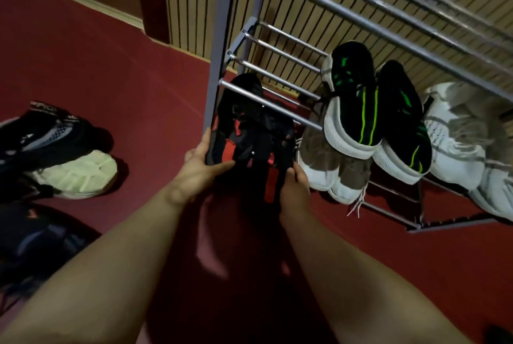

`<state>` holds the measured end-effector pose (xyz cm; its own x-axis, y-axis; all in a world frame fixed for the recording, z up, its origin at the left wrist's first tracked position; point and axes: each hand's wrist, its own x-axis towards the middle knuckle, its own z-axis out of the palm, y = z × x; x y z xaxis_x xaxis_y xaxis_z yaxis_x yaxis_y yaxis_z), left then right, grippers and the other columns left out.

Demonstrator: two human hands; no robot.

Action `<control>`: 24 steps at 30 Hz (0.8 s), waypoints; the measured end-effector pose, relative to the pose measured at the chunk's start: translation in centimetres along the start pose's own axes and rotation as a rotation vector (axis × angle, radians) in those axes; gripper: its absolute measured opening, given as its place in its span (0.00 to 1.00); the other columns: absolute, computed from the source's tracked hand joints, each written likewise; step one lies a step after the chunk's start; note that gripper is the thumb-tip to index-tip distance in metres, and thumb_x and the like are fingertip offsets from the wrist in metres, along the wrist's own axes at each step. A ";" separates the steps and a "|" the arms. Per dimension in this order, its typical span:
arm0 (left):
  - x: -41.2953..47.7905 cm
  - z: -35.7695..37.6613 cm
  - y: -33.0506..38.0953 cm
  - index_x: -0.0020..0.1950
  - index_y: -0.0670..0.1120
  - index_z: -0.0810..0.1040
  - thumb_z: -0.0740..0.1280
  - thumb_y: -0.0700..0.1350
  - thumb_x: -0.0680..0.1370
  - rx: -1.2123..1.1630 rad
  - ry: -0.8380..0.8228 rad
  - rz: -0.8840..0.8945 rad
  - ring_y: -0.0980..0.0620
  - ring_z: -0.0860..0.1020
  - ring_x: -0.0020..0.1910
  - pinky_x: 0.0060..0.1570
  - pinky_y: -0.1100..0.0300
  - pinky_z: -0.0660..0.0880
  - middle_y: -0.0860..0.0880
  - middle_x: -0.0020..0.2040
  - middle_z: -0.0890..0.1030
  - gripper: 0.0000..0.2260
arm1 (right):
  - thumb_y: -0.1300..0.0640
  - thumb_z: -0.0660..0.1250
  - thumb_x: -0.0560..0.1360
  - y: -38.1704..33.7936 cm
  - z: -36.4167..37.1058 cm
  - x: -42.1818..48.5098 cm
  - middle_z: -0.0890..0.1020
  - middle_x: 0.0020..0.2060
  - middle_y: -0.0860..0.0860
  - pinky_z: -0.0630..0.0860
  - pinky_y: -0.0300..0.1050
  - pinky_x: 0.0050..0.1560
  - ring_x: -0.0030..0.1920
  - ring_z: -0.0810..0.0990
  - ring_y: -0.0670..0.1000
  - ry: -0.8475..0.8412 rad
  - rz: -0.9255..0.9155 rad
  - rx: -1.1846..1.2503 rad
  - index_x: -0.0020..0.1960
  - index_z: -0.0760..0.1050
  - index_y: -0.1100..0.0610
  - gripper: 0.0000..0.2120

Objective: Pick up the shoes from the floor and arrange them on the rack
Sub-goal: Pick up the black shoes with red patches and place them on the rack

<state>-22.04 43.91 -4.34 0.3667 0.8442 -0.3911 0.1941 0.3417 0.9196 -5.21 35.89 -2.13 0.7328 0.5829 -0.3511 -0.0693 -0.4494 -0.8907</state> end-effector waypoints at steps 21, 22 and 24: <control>0.2 1.7 0.1 0.76 0.55 0.54 0.69 0.40 0.75 -0.014 0.083 0.105 0.64 0.72 0.58 0.49 0.78 0.70 0.61 0.65 0.65 0.35 | 0.48 0.77 0.61 5.3 -1.5 2.0 0.55 0.75 0.54 0.61 0.49 0.72 0.74 0.59 0.51 -0.418 -0.319 -0.316 0.75 0.35 0.45 0.60; 0.1 1.7 0.1 0.77 0.54 0.52 0.71 0.39 0.74 0.049 0.070 0.119 0.67 0.68 0.60 0.52 0.80 0.67 0.63 0.65 0.64 0.38 | 0.46 0.76 0.60 5.2 -1.5 1.9 0.56 0.75 0.53 0.63 0.50 0.71 0.74 0.60 0.51 -0.414 -0.318 -0.309 0.74 0.34 0.42 0.59; 0.2 1.6 0.0 0.77 0.52 0.49 0.72 0.37 0.72 0.093 0.048 0.115 0.68 0.64 0.63 0.59 0.76 0.63 0.64 0.65 0.61 0.42 | 0.51 0.77 0.63 5.1 -1.5 1.7 0.58 0.75 0.53 0.61 0.45 0.70 0.74 0.61 0.51 -0.400 -0.322 -0.301 0.75 0.36 0.43 0.58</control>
<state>-20.54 43.46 -4.47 0.3475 0.8951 -0.2792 0.2375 0.2041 0.9497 -3.26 33.57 -6.80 0.3691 0.9052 -0.2109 0.3516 -0.3460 -0.8699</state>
